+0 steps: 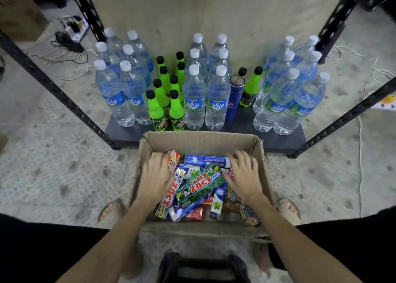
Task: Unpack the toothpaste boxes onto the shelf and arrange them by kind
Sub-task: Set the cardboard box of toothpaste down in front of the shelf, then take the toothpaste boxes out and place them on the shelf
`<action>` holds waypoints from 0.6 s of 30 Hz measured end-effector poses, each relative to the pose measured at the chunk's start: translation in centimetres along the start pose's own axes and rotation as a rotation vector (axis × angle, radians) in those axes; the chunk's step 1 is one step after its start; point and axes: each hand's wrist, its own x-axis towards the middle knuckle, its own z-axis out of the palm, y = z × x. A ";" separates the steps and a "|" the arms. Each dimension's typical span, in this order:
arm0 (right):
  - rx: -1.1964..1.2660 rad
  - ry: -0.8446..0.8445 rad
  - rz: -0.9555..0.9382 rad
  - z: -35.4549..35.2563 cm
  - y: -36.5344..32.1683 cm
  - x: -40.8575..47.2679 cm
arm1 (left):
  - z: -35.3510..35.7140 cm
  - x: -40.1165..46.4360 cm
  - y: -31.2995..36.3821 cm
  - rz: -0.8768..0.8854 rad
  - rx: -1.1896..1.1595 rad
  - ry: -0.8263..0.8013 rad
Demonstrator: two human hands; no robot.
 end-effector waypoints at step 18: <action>0.707 -0.771 0.116 6.6 -0.6 8.7 | 7.5 -0.9 5.8 -0.021 -0.294 -0.497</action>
